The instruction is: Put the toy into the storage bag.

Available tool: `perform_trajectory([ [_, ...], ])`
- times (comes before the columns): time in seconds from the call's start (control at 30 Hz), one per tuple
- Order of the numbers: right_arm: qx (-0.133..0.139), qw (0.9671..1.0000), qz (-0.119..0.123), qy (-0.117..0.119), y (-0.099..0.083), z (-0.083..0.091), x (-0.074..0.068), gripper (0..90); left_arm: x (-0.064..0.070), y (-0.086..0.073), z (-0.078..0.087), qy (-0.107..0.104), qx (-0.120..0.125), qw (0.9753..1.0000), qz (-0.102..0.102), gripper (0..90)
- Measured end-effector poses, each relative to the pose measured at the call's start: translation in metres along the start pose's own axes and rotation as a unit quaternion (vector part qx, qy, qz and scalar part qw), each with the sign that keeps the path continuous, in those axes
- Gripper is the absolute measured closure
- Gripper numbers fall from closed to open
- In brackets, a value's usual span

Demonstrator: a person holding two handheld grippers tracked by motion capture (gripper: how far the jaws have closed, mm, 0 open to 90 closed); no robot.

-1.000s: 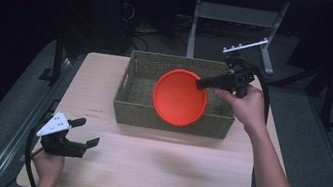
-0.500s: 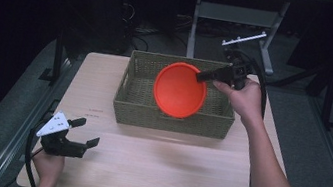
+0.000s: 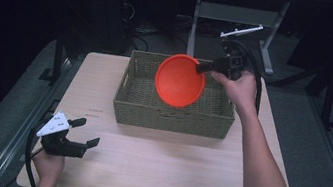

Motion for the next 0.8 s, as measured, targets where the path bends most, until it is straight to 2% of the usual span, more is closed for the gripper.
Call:
perform_trajectory([
  [0.57,0.004,0.9992,-0.023,-0.032,0.001,-0.019,0.027,81.8,0.003,0.0,-0.003,-0.004,-0.001,1.0,0.001,12.7],
  [0.8,0.0,0.9983,-0.034,-0.048,-0.001,-0.025,0.04,81.9,-0.002,0.0,0.001,0.001,0.004,1.0,0.007,12.6],
])
Point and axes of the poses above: each handheld gripper's, and its own axes: z roughly backward along the jaws, y roughly out of its top, x roughly to its right, the point moved 8 cm from there along -z, roughly forward along the jaws, and after that the axes turned 15 degrees about x, right-handed, at the moved point
